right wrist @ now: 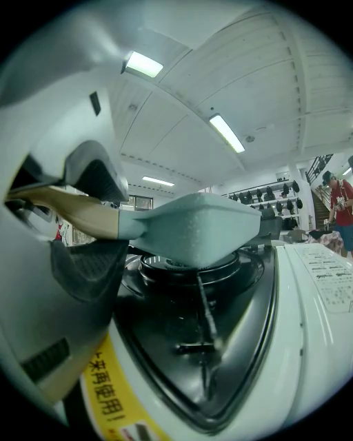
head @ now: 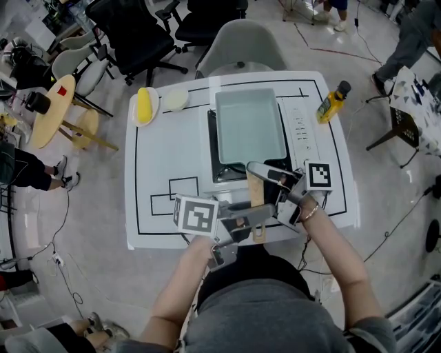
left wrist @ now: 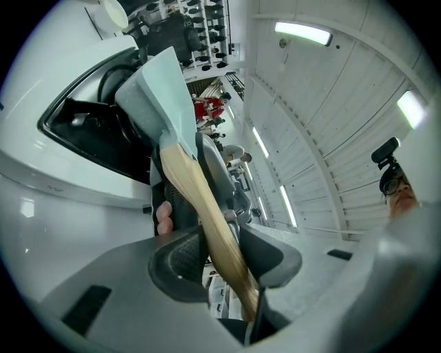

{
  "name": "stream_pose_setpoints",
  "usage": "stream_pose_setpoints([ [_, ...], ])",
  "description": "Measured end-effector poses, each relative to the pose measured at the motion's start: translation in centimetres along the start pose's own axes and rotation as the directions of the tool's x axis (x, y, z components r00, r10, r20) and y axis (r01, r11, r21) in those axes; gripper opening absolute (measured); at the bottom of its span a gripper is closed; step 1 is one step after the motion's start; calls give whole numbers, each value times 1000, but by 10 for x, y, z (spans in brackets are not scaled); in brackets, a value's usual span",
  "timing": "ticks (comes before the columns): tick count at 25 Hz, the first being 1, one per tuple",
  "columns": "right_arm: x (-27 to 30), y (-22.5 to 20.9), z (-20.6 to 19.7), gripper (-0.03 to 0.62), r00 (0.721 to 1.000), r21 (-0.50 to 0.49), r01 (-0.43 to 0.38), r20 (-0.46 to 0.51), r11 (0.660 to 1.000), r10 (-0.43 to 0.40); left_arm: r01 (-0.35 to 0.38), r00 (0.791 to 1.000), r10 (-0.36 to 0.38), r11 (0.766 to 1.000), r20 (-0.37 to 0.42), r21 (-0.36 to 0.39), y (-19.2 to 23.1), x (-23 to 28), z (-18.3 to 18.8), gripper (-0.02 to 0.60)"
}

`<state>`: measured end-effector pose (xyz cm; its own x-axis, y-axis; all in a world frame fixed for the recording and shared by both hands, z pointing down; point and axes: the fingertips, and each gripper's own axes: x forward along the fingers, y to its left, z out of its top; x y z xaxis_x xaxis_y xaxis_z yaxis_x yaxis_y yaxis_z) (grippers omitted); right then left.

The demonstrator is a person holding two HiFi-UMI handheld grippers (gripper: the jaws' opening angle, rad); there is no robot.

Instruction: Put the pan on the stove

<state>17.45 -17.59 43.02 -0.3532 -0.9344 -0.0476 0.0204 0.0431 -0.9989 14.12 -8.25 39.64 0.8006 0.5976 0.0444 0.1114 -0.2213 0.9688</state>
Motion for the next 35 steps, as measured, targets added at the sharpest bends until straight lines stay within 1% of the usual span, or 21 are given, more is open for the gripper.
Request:
stream_pose_setpoints([
  [6,-1,-1,0,175,1000,-3,1,3,1000,-1,-6,1000,6,1000,17,-12,1,1,0,140],
  [10,-1,1,1,175,1000,-3,-3,4,1000,3,-14,999,15,999,32,-36,4,1,0,140],
  [14,-1,0,0,175,1000,1,0,7,1000,0,-3,999,6,999,47,-52,4,1,0,140],
  [18,-1,-1,1,175,1000,-1,1,6,1000,-1,16,998,-14,999,62,-36,1,2,2,140],
  [21,-1,-1,1,175,1000,-4,0,7,1000,0,16,997,-13,999,75,-38,2,2,3,140],
  [27,-1,-2,1,175,1000,-6,1,-2,1000,-1,30,993,-20,996,121,-80,2,-1,3,144],
  [29,-1,-2,1,176,1000,-9,3,-8,1000,-3,32,990,-18,994,137,-104,3,-2,3,146],
  [32,-1,-3,1,176,1000,-8,2,-14,1000,-2,34,986,-10,989,167,-141,5,-5,3,161],
  [35,0,-2,0,176,1000,-8,1,-21,1000,-1,45,981,-13,986,195,-160,6,-9,5,172],
])
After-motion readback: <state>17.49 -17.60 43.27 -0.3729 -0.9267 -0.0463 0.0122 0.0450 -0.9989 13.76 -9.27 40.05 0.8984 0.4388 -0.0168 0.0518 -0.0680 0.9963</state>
